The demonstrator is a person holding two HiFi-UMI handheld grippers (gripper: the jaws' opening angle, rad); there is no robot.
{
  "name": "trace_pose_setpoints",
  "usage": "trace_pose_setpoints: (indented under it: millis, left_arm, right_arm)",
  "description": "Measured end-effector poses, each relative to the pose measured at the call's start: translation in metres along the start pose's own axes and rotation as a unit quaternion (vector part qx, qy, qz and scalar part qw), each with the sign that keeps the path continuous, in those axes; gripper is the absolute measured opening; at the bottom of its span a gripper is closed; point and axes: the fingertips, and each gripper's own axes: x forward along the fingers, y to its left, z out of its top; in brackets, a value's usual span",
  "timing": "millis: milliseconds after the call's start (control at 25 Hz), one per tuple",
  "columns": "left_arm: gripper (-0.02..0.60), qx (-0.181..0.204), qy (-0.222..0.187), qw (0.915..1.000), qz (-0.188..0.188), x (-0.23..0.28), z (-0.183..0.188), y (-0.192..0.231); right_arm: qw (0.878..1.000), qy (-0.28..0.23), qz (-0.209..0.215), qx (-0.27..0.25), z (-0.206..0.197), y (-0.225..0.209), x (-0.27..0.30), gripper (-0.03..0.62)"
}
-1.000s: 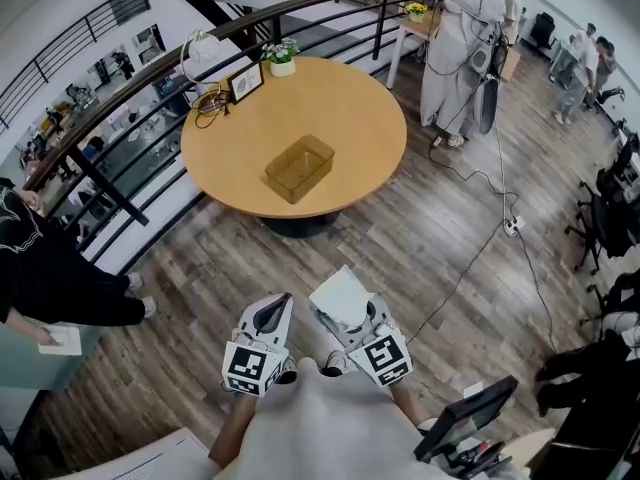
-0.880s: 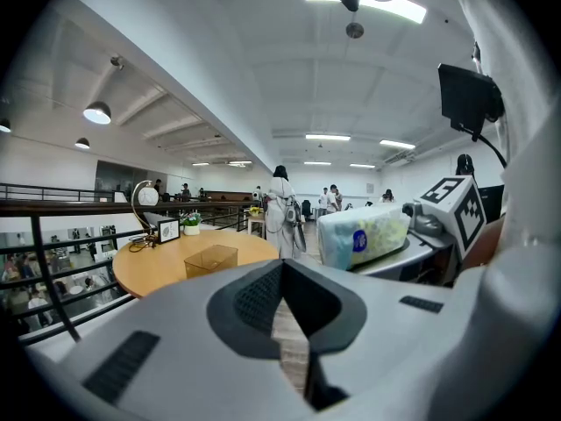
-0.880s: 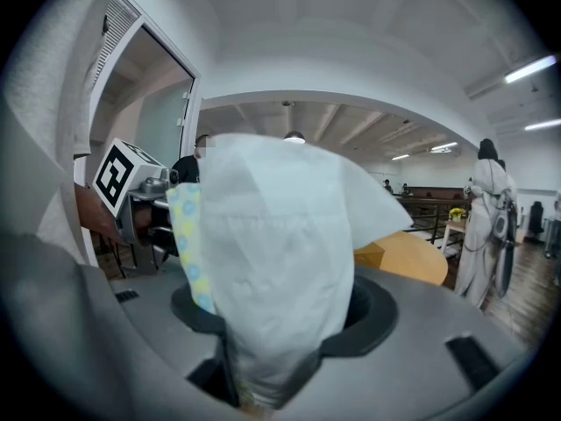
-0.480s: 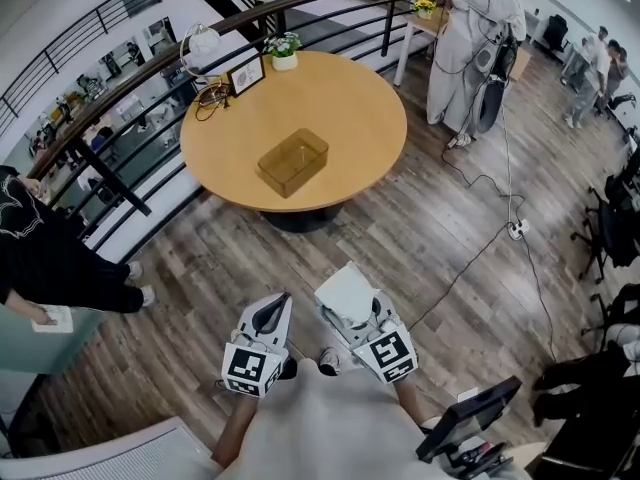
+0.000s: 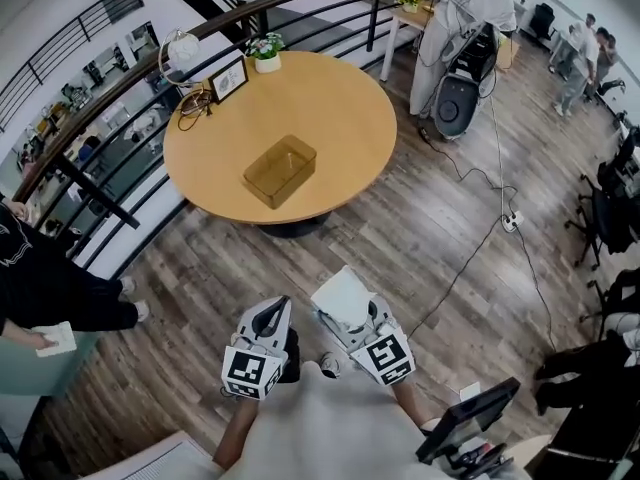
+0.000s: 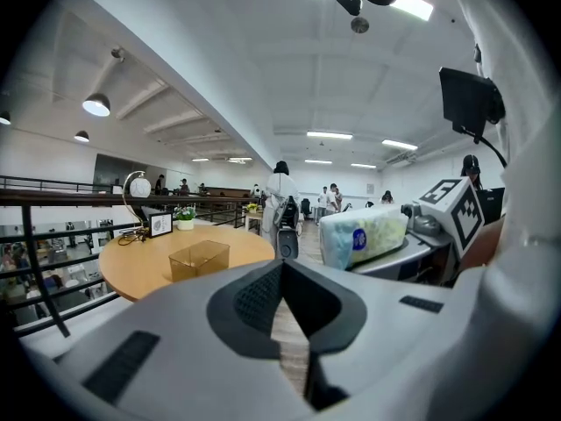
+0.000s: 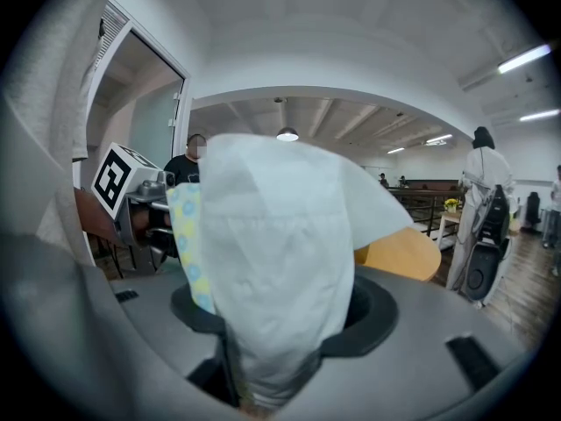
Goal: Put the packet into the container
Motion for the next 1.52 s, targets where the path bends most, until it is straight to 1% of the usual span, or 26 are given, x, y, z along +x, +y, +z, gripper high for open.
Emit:
trace_pose_setpoints:
  millis: [240,400,560,760,960,1040,1200,1360,1440,1520]
  left_arm:
    - [0.005,0.002,-0.006,0.9994,-0.033,0.039,0.014,0.029]
    - [0.005,0.003,-0.007,0.999,-0.043,0.059,0.024,0.058]
    - [0.005,0.008,-0.011,0.9987,-0.05,0.074,0.044,0.09]
    - [0.005,0.004,-0.015,0.9982,-0.058,0.09,0.058,0.149]
    - [0.005,0.007,-0.021,0.9973,-0.07,0.097,0.066,0.171]
    - [0.005,0.005,-0.019,0.9969,-0.076,0.1,0.066,0.187]
    - [0.005,-0.002,-0.016,0.9963,-0.085,0.107,0.06,0.209]
    - [0.005,-0.001,-0.012,0.996,-0.089,0.124,0.055,0.217]
    - [0.005,-0.001,-0.008,0.9964,-0.085,0.132,0.055,0.219]
    - [0.005,-0.003,-0.002,0.9975,-0.071,0.138,0.055,0.223]
  right_arm:
    - [0.999,0.01,-0.029,0.01,0.01,-0.03,0.027,0.265]
    - [0.999,0.009,-0.041,0.011,0.025,-0.047,0.055,0.264]
    - [0.999,0.007,-0.049,0.007,0.05,-0.06,0.083,0.265]
    - [0.998,0.014,-0.055,0.004,0.077,-0.067,0.137,0.265]
    - [0.998,0.008,-0.066,-0.001,0.095,-0.072,0.157,0.265]
    - [0.997,0.011,-0.072,0.001,0.101,-0.07,0.171,0.265]
    - [0.997,0.021,-0.079,0.008,0.099,-0.073,0.191,0.265]
    - [0.996,0.023,-0.088,0.01,0.095,-0.09,0.2,0.265]
    - [0.996,0.023,-0.087,0.013,0.093,-0.101,0.203,0.265]
    - [0.997,0.022,-0.077,0.019,0.091,-0.112,0.208,0.265]
